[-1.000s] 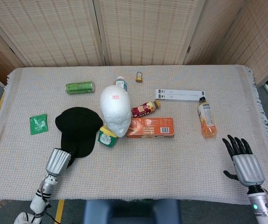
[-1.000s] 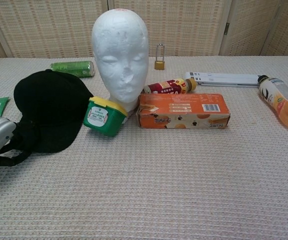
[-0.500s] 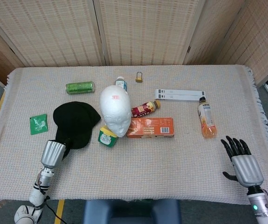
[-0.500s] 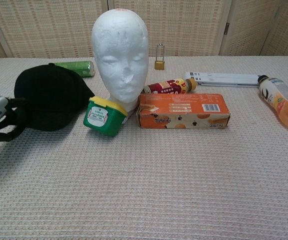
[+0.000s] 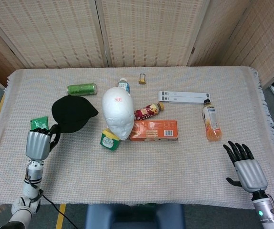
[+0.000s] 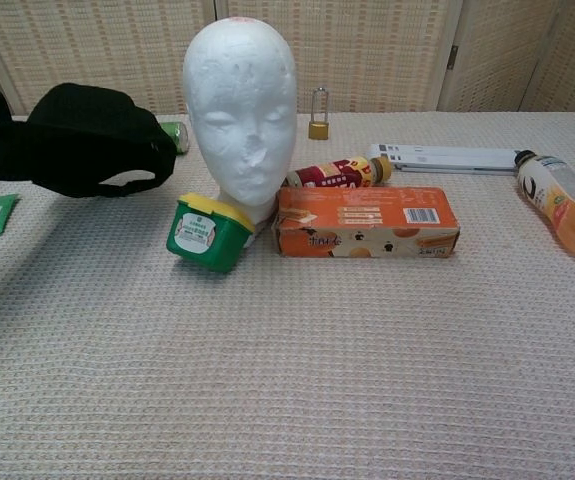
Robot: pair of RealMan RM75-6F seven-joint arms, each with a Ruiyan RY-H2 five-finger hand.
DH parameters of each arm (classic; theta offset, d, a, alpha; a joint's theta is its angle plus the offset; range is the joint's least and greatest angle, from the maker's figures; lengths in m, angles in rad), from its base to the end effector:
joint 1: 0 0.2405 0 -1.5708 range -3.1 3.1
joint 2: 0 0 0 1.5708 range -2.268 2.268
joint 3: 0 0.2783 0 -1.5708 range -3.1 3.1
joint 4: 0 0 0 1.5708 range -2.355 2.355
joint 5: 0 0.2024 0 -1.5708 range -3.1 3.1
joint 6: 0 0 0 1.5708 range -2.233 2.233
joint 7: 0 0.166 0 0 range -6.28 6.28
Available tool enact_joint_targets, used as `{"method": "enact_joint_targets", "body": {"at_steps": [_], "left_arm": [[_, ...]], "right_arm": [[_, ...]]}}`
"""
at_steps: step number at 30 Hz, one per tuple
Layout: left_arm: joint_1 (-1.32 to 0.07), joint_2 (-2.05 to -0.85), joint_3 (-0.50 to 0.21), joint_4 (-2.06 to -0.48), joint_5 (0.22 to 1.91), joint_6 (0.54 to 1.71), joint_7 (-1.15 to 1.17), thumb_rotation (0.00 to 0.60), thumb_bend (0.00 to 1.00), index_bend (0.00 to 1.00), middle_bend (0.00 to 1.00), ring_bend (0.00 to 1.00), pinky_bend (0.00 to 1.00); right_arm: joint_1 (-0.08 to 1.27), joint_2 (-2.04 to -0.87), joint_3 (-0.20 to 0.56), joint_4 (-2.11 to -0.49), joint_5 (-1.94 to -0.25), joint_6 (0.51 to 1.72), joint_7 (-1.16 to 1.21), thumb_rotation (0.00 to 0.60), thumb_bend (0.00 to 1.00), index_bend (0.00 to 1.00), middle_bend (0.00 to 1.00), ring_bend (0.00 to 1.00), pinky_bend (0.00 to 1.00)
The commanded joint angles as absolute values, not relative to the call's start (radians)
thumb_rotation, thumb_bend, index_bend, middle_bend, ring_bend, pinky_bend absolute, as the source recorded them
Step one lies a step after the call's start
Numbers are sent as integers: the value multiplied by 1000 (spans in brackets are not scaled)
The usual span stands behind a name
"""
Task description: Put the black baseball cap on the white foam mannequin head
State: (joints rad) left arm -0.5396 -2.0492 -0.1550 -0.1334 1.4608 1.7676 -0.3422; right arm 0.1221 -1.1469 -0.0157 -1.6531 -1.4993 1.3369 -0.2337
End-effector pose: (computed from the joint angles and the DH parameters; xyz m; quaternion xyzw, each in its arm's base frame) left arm -0.2675 0.3474 0.0516 -0.5687 -0.1013 -0.5548 0.5987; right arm -0.3245 -0.1983 0.1296 0.6788 -0.3790 0.2893 0.5584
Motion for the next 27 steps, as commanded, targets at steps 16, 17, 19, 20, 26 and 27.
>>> {"method": "enact_joint_targets", "body": {"at_steps": [16,17,19,20,26,27], "left_arm": [[-855,-1860,-235,-235,1426,1867,-203,600,502,735,1000,1000,1000],[-867,-1861,-231,-247,1434,1872,-191,600,502,735,1000,1000,1000],[-892,-1869,-215,-274,1455,1885,-157,600,503,735,1000,1000,1000],[-901,-1875,-207,-285,1466,1891,-141,600,502,735,1000,1000,1000],[-927,-1933,-144,-349,1539,1905,-45,600,503,739,1000,1000,1000],[-927,-1943,-133,-355,1551,1910,-36,600,502,739,1000,1000,1000]], "right_arm": [[123,-1155,3,-1656,-1456,1333,-253,600,26,0,0,0,0],[123,-1155,5,-1656,-1452,1333,-251,600,26,0,0,0,0],[124,-1151,9,-1658,-1449,1334,-241,600,25,0,0,0,0],[123,-1149,10,-1659,-1448,1335,-235,600,25,0,0,0,0],[119,-1124,13,-1666,-1457,1348,-190,600,26,0,0,0,0],[118,-1120,13,-1666,-1459,1350,-182,600,25,0,0,0,0]]}}
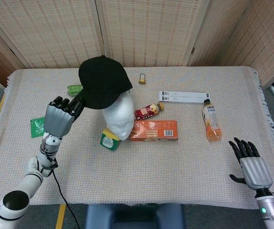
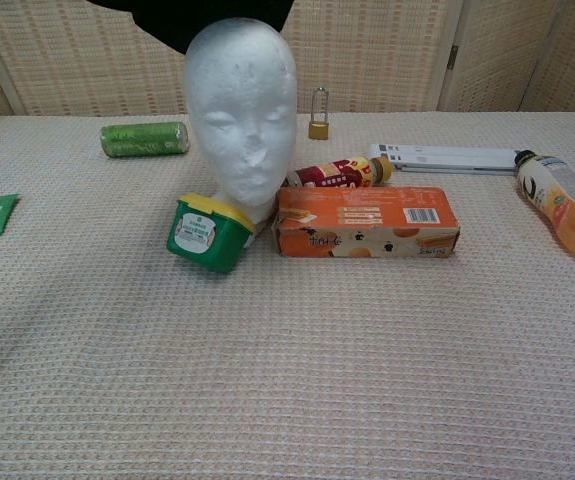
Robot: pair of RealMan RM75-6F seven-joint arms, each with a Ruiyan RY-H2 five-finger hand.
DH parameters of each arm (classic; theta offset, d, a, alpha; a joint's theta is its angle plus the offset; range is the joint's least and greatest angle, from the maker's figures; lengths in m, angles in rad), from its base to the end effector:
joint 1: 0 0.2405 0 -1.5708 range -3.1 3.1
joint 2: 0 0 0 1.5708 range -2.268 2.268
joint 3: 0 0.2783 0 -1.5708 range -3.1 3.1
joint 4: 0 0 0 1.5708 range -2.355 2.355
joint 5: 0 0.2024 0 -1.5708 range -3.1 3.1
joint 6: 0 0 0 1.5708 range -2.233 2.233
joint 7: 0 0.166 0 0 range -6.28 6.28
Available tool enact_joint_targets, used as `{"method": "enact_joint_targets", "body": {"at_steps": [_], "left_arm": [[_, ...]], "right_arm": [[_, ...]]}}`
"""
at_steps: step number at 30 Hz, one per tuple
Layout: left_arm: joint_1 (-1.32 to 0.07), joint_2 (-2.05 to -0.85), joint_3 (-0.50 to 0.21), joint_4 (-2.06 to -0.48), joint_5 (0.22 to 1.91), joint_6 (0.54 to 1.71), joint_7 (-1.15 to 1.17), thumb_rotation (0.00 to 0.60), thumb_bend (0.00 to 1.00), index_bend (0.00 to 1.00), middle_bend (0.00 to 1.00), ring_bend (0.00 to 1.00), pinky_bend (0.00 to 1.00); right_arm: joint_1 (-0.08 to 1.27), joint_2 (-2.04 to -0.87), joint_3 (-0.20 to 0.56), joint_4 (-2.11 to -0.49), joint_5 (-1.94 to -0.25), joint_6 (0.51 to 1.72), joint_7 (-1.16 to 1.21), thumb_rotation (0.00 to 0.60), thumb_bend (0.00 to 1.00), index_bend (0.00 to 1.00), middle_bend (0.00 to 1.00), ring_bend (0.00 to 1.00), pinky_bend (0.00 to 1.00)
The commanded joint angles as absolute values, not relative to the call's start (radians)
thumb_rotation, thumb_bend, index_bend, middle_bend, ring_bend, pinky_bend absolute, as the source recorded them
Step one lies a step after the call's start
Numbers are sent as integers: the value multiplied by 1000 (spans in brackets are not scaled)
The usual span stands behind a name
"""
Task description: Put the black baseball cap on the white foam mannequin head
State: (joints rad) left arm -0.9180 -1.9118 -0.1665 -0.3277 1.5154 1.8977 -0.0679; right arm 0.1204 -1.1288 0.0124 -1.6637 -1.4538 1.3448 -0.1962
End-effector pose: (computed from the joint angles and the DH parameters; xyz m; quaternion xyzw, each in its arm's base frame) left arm -0.1108 0.4106 0.0869 -0.5411 0.1196 -0.6434 0.5282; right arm -0.3282 -0.2045 0.1427 0.6523 -0.3936 0.3001 0.5741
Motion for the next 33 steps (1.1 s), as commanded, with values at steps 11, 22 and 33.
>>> {"method": "enact_joint_targets", "body": {"at_steps": [11,22,33], "left_arm": [[-876,-2041,-36,-369,1646,1915,29,600,509,743,1000,1000,1000],[-801,-2057,-22,-312,1648,1903,-20,600,512,740,1000,1000,1000],[-734,-2033,-13,-315,1650,1921,-40,600,411,471,1000,1000,1000]], "right_arm": [[109,-1093,11,-1672,-1481,1373,-136,600,25,0,0,0,0],[110,-1105,4,-1668,-1485,1366,-168,600,26,0,0,0,0],[112,-1120,-4,-1665,-1490,1358,-200,600,25,0,0,0,0]]}}
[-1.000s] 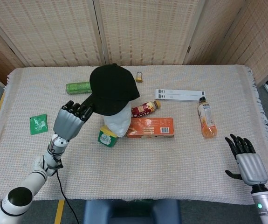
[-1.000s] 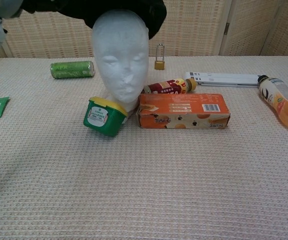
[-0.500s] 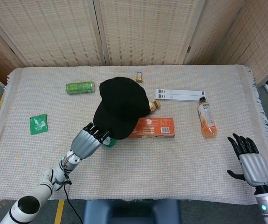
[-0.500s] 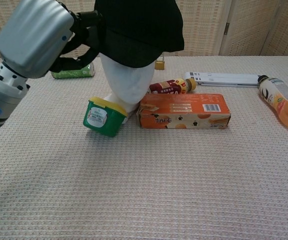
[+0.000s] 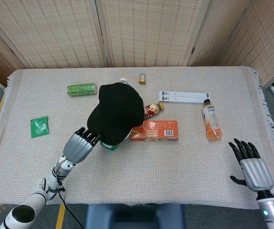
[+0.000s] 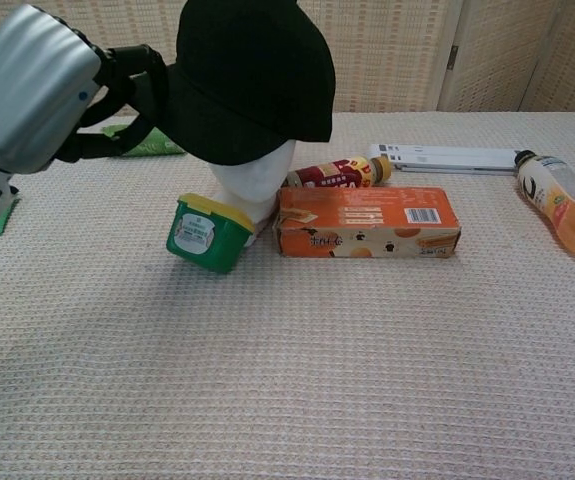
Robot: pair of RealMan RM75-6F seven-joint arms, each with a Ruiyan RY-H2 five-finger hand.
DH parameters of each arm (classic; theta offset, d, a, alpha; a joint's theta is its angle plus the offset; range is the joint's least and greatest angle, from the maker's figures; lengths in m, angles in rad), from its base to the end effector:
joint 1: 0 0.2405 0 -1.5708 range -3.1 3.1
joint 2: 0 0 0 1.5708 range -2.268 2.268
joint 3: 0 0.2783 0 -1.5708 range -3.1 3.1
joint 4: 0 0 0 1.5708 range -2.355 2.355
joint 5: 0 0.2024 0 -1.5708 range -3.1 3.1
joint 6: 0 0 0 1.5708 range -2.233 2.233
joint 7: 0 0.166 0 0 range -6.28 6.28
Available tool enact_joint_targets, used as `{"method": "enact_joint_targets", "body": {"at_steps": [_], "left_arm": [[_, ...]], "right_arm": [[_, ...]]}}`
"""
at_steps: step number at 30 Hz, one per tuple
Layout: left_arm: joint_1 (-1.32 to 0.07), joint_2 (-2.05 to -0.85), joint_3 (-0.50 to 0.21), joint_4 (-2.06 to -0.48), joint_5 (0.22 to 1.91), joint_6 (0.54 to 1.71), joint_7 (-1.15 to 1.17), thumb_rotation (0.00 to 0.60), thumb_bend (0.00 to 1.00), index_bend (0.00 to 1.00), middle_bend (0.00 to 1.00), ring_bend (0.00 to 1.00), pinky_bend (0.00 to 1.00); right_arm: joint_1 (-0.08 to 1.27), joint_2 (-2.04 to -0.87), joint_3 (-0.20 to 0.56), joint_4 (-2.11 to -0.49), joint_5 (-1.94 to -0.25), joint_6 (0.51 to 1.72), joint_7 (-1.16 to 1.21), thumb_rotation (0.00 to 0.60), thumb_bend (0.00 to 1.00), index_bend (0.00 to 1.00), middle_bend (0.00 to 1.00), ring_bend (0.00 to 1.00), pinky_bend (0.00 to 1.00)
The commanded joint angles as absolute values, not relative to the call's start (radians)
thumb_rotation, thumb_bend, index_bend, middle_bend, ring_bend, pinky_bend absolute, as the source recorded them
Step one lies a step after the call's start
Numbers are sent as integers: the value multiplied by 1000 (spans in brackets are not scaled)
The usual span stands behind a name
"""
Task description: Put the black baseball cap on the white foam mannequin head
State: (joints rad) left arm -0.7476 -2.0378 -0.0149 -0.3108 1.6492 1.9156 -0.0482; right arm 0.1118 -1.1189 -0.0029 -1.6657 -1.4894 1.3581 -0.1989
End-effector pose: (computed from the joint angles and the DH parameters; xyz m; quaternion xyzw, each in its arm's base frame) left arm -0.1467 0.3495 0.0059 -0.6292 0.0748 -0.6182 0.4653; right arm -0.3258 -0.1986 0.1437 0.6624 -0.3840 0.2998 0.5691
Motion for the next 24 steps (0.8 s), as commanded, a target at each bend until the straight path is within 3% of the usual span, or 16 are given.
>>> {"method": "enact_joint_targets", "body": {"at_steps": [1,3,6,10,14,17,19,21,24], "left_arm": [[-728,-2030,-14,-321,1648,1921,-33,600,372,402,1000,1000,1000],[-718,-2021,-15,-339,1647,1925,-23,600,287,218,1000,1000,1000],[-700,-1999,-15,-381,1648,1934,-14,600,221,59,1000,1000,1000],[-665,-1952,-11,-463,1648,1936,9,600,169,3,981,972,1000],[-617,-1878,-13,-595,1628,1903,35,600,127,0,780,787,958],[-547,-1784,8,-753,1601,1857,69,600,112,0,593,562,717],[-494,-1694,30,-886,1575,1816,112,600,106,1,455,378,488],[-443,-1594,55,-1030,1540,1766,128,600,101,16,357,262,358],[-379,-1468,90,-1190,1487,1710,113,600,101,37,258,170,263]], "right_arm": [[112,-1121,-5,-1665,-1490,1357,-201,600,25,0,0,0,0],[112,-1123,-6,-1664,-1492,1355,-205,600,25,0,0,0,0],[112,-1125,-8,-1663,-1495,1355,-210,600,24,0,0,0,0],[110,-1128,-10,-1662,-1497,1358,-215,600,25,0,0,0,0],[109,-1130,-12,-1662,-1502,1361,-219,600,26,0,0,0,0],[107,-1131,-12,-1662,-1504,1365,-218,600,26,0,0,0,0],[107,-1131,-11,-1661,-1503,1366,-218,600,26,0,0,0,0],[107,-1134,-10,-1658,-1502,1366,-223,600,25,0,0,0,0],[108,-1138,-10,-1657,-1502,1364,-228,600,24,0,0,0,0]]}}
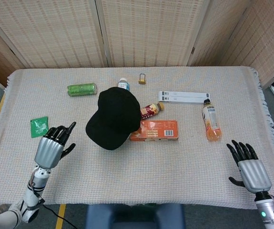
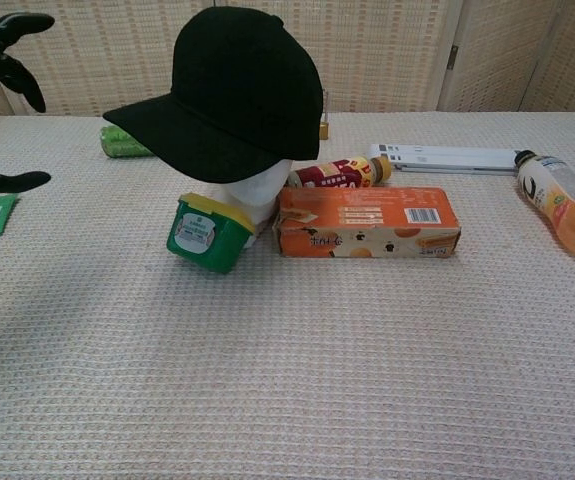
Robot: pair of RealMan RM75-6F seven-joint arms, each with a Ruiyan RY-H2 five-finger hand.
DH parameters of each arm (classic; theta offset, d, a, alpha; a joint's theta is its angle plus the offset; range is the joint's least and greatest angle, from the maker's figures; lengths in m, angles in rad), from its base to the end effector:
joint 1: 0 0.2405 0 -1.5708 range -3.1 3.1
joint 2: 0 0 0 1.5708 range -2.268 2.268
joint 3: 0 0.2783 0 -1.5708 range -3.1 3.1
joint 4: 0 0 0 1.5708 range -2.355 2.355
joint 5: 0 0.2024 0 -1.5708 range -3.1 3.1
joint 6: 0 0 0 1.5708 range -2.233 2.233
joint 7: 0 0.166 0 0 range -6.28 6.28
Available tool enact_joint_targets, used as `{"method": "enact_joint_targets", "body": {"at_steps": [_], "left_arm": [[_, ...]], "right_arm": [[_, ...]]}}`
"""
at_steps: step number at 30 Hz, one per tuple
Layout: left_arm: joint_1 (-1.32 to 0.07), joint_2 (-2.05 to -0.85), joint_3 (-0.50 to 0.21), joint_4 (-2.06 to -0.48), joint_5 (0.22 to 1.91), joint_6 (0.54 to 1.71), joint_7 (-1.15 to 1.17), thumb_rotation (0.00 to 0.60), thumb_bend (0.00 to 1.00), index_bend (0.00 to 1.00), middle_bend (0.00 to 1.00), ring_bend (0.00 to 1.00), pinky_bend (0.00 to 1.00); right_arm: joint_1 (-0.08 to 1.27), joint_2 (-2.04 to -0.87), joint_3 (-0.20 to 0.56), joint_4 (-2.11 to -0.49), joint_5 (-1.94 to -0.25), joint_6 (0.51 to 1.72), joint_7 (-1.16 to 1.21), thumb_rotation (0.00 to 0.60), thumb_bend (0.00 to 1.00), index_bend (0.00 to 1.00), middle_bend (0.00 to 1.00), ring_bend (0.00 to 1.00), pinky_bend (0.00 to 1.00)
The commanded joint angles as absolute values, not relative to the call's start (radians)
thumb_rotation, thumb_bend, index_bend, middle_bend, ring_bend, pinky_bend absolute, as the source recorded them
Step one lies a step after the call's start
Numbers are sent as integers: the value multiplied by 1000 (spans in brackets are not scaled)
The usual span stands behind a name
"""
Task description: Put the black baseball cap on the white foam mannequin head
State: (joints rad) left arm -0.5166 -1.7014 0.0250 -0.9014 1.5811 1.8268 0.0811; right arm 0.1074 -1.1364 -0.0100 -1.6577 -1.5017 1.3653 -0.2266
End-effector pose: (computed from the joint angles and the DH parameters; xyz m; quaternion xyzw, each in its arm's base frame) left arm -0.2321 0.3128 0.0618 -0.6309 -0.0887 -0.5534 0.5365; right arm -0.3250 -0.1957 0.1378 0.6691 -0.3758 0.2957 0.5690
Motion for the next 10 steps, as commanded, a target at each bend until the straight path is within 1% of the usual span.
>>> {"method": "enact_joint_targets", "body": {"at_steps": [1,4,7,10], "left_arm": [[-353,-1419,101,-1241,1461,1688,106,600,101,37,232,145,244],[-295,-1326,114,-1333,1397,1649,78,600,102,38,185,101,218],[-268,-1269,110,-1381,1362,1613,63,600,100,40,170,83,200],[-249,-1246,82,-1406,1345,1622,62,600,98,42,160,69,186]], "right_arm": [[108,-1140,-10,-1656,-1501,1363,-231,600,25,0,0,0,0],[111,-1146,-10,-1653,-1499,1358,-238,600,25,0,0,0,0],[115,-1150,-10,-1652,-1498,1350,-241,600,25,0,0,0,0],[120,-1151,-8,-1650,-1490,1338,-238,600,24,0,0,0,0]]}}
